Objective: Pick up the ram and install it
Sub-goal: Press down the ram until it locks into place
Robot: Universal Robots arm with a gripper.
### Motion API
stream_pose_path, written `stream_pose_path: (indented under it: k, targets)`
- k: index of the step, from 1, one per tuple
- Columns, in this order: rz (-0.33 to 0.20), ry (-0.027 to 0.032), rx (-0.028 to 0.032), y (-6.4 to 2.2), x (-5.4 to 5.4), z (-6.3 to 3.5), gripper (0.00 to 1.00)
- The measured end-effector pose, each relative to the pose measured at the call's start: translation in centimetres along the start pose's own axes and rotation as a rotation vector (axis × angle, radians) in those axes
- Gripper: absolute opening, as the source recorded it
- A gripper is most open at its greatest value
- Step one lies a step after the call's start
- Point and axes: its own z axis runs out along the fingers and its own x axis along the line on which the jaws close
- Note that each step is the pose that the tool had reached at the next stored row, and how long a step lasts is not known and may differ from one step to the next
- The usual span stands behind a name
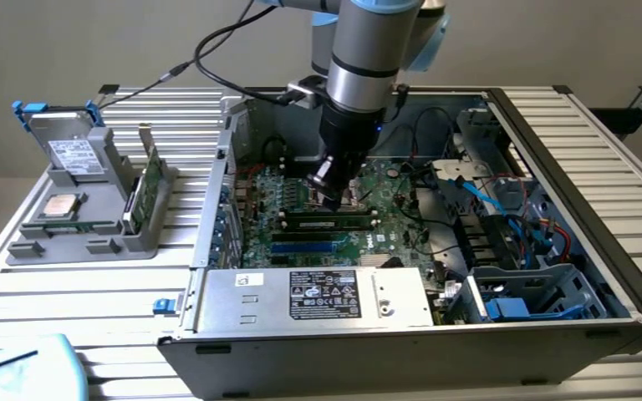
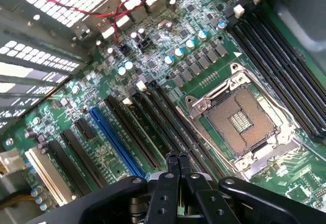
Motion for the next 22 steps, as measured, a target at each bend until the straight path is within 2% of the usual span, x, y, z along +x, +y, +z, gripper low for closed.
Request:
stream_pose_path:
  k: [22]
  targets:
    - [0.394, -0.0272, -0.041, -0.01, -0.02, 0.15, 0.1]
